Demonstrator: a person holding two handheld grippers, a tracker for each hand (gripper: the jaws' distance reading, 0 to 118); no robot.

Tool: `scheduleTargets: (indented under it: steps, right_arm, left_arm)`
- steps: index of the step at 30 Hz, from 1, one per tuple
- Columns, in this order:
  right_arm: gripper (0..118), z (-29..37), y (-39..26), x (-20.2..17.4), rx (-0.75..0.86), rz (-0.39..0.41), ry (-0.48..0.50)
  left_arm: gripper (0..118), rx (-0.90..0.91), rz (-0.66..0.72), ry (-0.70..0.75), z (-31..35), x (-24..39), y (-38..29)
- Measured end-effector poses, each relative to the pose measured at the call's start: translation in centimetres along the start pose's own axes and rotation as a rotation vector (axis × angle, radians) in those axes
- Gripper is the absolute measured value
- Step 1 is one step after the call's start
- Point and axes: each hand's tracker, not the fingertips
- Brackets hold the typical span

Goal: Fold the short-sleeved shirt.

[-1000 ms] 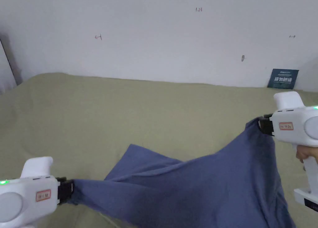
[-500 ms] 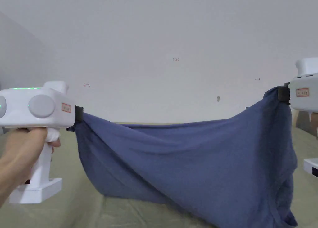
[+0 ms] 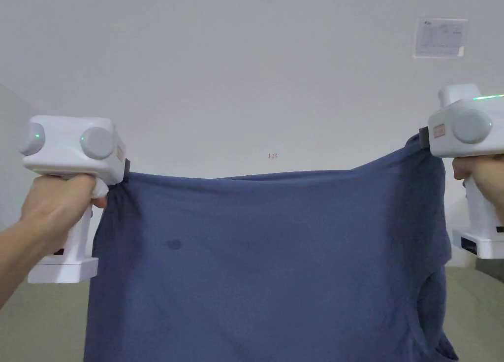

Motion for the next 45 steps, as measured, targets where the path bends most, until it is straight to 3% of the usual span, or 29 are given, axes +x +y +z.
scheduleTargets:
  steps: [12, 17, 20, 24, 34, 40, 45]
  right_arm:
    - [1, -9.6, 6.4, -3.9, 0.099, 0.01, -0.056]
    - [1, -12.9, 6.6, -6.0, 0.118, 0.061, -0.075]
    - [1, -14.9, 5.6, -7.1, 0.115, 0.052, -0.067]
    - [1, -18.3, 1.1, -9.0, 0.051, 0.087, -0.056]
    - [1, -23.8, -17.4, -11.2, -0.204, 0.014, -0.011]
    - [1, -24.2, -24.7, -11.8, -0.282, 0.033, 0.009]
    - [1, -20.0, -26.6, -11.0, -0.304, 0.012, 0.037]
  left_arm:
    - [5, 0.074, 0.016, 0.119, -9.7, 3.2, 7.2]
    - [5, 0.099, 0.004, 0.177, -13.8, 4.0, 7.5]
    - [5, 0.089, 0.0, 0.184, -16.6, 4.2, 6.2]
    - [5, 0.04, -0.039, 0.192, -21.1, 4.7, 2.3]
    - [5, -0.138, -0.089, 0.148, -30.2, 5.5, -11.7]
    - [5, -0.181, -0.109, 0.119, -31.0, 5.4, -16.7]
    - [5, -0.202, -0.124, 0.101, -27.9, 4.2, -18.7]
